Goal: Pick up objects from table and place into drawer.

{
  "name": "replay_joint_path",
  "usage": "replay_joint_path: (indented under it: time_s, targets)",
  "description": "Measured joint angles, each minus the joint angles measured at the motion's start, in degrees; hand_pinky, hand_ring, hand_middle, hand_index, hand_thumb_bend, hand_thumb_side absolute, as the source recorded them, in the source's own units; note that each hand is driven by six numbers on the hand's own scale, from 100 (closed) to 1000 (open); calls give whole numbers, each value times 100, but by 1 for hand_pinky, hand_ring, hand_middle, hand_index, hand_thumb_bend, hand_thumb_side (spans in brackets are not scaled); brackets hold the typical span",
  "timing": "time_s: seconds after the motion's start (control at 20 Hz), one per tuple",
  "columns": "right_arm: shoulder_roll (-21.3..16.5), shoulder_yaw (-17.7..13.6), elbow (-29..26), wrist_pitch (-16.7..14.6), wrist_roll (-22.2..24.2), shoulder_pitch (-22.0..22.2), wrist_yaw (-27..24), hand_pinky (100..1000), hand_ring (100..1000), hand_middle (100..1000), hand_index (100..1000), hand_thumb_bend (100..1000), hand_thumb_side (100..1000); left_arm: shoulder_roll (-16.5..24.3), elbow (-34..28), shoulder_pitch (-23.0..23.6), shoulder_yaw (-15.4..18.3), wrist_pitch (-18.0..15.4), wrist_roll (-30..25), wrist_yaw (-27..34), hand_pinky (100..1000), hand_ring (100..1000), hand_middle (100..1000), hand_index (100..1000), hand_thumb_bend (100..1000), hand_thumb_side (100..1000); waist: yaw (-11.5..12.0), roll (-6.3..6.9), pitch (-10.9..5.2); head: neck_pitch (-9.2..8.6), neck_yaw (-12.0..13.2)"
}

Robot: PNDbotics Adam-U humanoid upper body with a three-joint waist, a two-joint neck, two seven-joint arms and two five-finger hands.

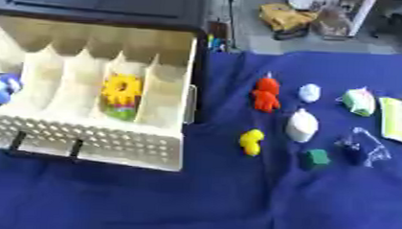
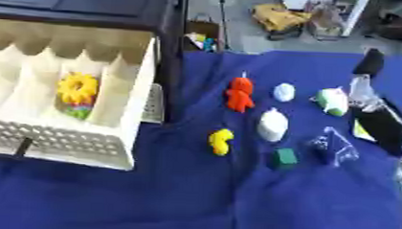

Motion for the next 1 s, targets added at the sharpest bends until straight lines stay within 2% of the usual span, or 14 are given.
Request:
replay_joint_path:
  time_s: [0.3,0.45,0.7,1.0]
  targets:
    - [-593,243,0,492,719,-352,-118,800,820,704,794,164,447,1,0,35,-2,0,-2,8,447,675,577,795,187,962,12,16,-25,41,-6]
    - [-908,413,0,818,1205,-583,-230,807,833,719,808,156,436,2,0,44,-3,4,-7,22,447,675,577,795,188,963,16,21,-69,187,4]
    - [-1434,785,-2,1341,2102,-1004,-456,833,874,780,889,145,441,3,0,91,-6,8,-29,60,447,674,578,795,186,963,33,50,-136,428,51]
    - [-1912,1177,-8,1637,3135,-1460,-543,851,907,837,961,126,459,7,0,149,-38,7,-62,109,447,674,578,795,185,964,1,78,-230,578,58]
